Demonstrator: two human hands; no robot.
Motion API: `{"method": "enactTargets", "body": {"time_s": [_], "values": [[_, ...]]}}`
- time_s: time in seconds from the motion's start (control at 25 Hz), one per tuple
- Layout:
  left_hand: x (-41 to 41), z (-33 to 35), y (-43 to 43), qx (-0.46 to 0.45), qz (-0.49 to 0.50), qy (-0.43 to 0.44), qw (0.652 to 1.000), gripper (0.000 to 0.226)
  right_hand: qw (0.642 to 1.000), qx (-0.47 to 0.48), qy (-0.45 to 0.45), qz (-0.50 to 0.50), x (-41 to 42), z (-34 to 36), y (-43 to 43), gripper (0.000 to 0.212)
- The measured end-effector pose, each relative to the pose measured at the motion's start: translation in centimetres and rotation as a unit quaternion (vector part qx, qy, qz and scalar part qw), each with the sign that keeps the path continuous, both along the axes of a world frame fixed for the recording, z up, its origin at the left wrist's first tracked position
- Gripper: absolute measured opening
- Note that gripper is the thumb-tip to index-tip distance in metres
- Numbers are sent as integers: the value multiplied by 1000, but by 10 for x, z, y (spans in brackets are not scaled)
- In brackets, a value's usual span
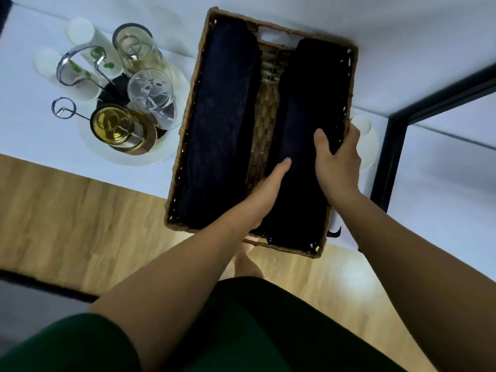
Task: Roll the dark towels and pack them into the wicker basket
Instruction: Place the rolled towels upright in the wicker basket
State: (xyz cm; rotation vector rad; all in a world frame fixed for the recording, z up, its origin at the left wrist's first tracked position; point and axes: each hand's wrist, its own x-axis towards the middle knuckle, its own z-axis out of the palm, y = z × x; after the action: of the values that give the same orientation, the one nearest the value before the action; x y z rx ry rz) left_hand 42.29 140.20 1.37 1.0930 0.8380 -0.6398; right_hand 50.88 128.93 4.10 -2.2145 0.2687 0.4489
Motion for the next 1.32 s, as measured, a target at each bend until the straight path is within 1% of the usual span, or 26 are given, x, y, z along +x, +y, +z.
{"method": "enactTargets", "body": {"time_s": [0.16, 0.24, 0.28, 0.32, 0.36, 0.4, 0.44, 0.48, 0.52, 0.56, 0.6, 0.64, 0.68, 0.72, 0.76, 0.8, 0.84, 0.92, 0.96, 1.04, 1.08, 1.2, 1.24, 1.28, 1.32], "values": [[2, 4, -12, 75, -20, 0, 997, 129, 999, 44, 0, -22, -6, 0, -4, 56], [4, 0, -13, 75, -34, 9, 997, 139, 999, 37, -1, -30, -7, -4, -4, 54], [5, 1, -9, 78, -46, 13, 996, 140, 999, 34, -11, -28, -7, -5, -4, 57], [6, 7, -5, 96, -73, 9, 993, 137, 999, 19, -36, -13, -7, -3, -3, 61], [7, 16, -1, 136, -121, -12, 983, 128, 996, -17, -79, 27, -7, -1, -2, 65], [8, 23, 5, 204, -192, -56, 958, 110, 983, -76, -138, 96, -9, 2, -1, 66], [5, 29, 13, 325, -287, -119, 893, 87, 949, -148, -203, 191, -13, 5, 1, 65], [-2, 36, 23, 472, -381, -185, 773, 70, 896, -208, -259, 294, -19, 5, 2, 62], [-12, 43, 34, 576, -462, -229, 635, 63, 841, -248, -283, 388, -27, 5, 4, 57], [-20, 47, 47, 628, -534, -231, 516, 63, 798, -277, -276, 459, -34, 4, 5, 54], [-26, 46, 60, 640, -597, -211, 436, 64, 770, -303, -249, 504, -39, 2, 5, 55], [-30, 46, 72, 629, -638, -197, 398, 64, 756, -325, -222, 524, -40, 1, 6, 57], [-31, 46, 81, 613, -656, -194, 395, 63, 749, -346, -200, 528, -40, 3, 8, 58], [-30, 47, 86, 601, -660, -198, 405, 63, 741, -364, -189, 531, -40, 6, 12, 58], [-28, 49, 88, 598, -662, -200, 405, 64, 730, -377, -184, 540, -44, 10, 13, 57], [-25, 49, 87, 604, -671, -192, 386, 65, 713, -380, -185, 559, -48, 14, 14, 57], [-22, 48, 83, 610, -690, -177, 348, 67, 692, -377, -183, 588, -53, 17, 15, 57], [-15, 41, 73, 586, -756, -159, 243, 70, 654, -373, -147, 642, -63, 24, 19, 55], [-11, 32, 66, 561, -787, -152, 208, 71, 643, -374, -125, 656, -67, 26, 24, 52], [-3, 15, 54, 518, -828, -128, 170, 74, 634, -384, -83, 666, -71, 31, 39, 43], [0, 9, 49, 511, -839, -107, 152, 76, 634, -382, -70, 669, -72, 33, 45, 40], [3, 2, 42, 511, -853, -55, 96, 80, 636, -363, -91, 675, -71, 31, 42, 40], [2, 1, 41, 505, -858, -45, 86, 81, 638, -353, -100, 677, -70, 29, 37, 42], [3, 1, 39, 494, -865, -37, 85, 81, 643, -343, -107, 676, -69, 28, 34, 42], [6, 2, 37, 477, -873, -30, 95, 81, 650, -335, -108, 674, -68, 27, 32, 42]]}}
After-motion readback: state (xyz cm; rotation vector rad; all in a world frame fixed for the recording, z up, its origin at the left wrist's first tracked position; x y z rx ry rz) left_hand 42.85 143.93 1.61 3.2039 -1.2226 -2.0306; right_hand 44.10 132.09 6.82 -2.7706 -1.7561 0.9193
